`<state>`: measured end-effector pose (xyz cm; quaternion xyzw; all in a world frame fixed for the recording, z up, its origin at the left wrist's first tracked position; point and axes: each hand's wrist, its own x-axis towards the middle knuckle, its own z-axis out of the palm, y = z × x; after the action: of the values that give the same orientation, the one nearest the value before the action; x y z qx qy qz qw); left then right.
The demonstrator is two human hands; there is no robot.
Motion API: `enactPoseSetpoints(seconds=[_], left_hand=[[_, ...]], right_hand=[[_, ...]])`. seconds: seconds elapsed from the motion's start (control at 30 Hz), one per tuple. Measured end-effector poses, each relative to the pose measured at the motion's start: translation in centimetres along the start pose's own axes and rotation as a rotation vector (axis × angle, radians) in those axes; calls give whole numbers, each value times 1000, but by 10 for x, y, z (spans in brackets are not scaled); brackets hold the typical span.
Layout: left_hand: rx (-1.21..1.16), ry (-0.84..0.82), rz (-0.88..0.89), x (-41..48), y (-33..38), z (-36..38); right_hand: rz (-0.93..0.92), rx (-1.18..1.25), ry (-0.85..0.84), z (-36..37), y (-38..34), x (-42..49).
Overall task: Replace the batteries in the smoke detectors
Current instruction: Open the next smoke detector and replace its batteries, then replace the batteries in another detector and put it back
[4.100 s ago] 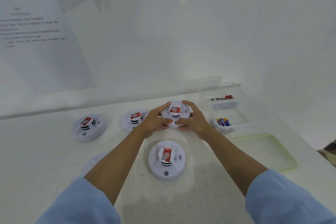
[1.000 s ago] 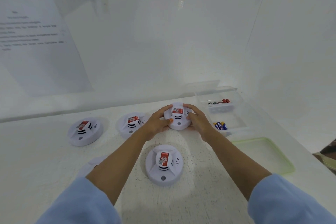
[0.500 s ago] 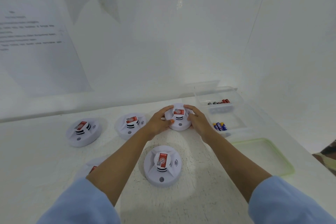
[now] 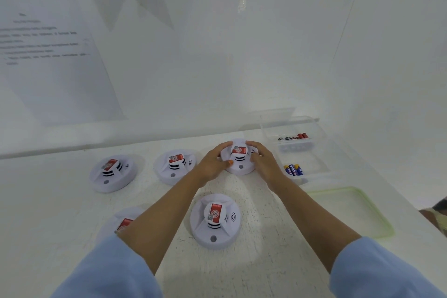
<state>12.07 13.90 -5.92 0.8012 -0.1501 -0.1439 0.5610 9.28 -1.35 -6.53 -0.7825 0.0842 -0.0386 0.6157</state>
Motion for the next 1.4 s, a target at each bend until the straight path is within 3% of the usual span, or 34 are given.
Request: enactPoseSetpoints(seconds=[0.53,0.7,0.8,0.97,1.1,1.2,1.4], left_hand=[[124,101,14,1,-5,6],[24,229,3,-11,4,-16],[19,328,68,-21,10,-44],[37,404,75,-51,7,-93],[43,274,-46,-70,-15,-118],[72,109,-123,-71,-33,-127],[183,43,-85,-56,-52,-129]], right_hand=[[49,-192,27,4,1,0],[-86,-394,67,11,-14,-13],[-197,-357,119,28,-28,-24],[-307,-328,-113,63,-54,-28],[-161,-246,-344,93,-61,-25],[-81,-371,-458,112,-54,-18],[-16,-509,-377,124,-45,-12]])
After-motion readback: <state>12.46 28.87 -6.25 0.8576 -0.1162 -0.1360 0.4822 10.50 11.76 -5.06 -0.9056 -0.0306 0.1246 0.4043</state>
